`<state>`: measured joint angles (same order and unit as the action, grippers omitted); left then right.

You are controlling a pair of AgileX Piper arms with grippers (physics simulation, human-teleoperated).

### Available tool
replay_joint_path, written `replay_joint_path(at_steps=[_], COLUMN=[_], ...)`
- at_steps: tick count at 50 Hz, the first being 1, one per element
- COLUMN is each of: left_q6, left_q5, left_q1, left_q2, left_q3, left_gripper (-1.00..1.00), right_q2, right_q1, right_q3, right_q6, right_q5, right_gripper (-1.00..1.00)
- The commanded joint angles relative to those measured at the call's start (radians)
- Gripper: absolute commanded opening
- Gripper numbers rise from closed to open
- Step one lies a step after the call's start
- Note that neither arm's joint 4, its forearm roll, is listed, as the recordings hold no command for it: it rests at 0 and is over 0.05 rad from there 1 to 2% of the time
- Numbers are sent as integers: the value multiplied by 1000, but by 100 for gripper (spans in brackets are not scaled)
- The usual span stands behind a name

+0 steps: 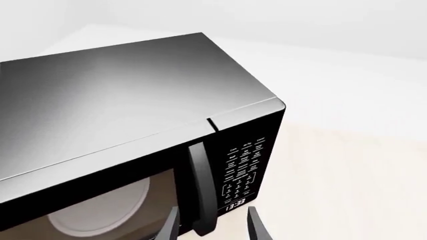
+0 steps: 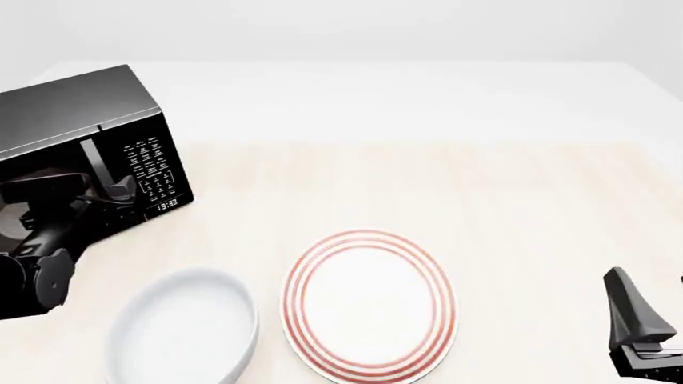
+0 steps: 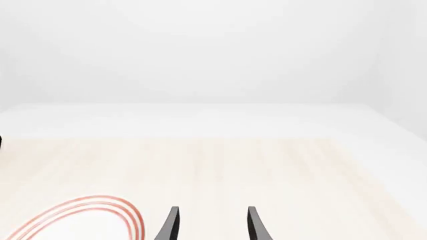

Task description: Open the microwave.

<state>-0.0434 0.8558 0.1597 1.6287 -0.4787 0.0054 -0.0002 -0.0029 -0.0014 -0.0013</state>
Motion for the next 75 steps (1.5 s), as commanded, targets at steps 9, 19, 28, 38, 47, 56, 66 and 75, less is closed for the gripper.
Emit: replay_joint_path(at_steps=[9, 19, 28, 38, 47, 56, 66, 75], left_q6=[-8, -10, -12, -20, -24, -20, 4, 9], left_q5=[9, 16, 14, 25, 26, 28, 38, 42], left_q1=[11, 10, 11, 8, 5, -2, 25, 30], left_q2=[74, 102, 119, 141, 151, 151, 150, 147], left_q3=[-37, -51, -63, -70, -77, -76, -70, -65], left_gripper=[100, 100, 100, 100, 100, 100, -100, -100], right_q2=[0, 0, 0, 0, 0, 0, 0, 0], right_q1=[0, 0, 0, 0, 0, 0, 0, 0], right_q3=[0, 0, 0, 0, 0, 0, 0, 0], right_q6=[0, 0, 0, 0, 0, 0, 0, 0], right_q5=[0, 0, 0, 0, 0, 0, 0, 0], right_gripper=[100, 100, 100, 100, 100, 100, 100, 100])
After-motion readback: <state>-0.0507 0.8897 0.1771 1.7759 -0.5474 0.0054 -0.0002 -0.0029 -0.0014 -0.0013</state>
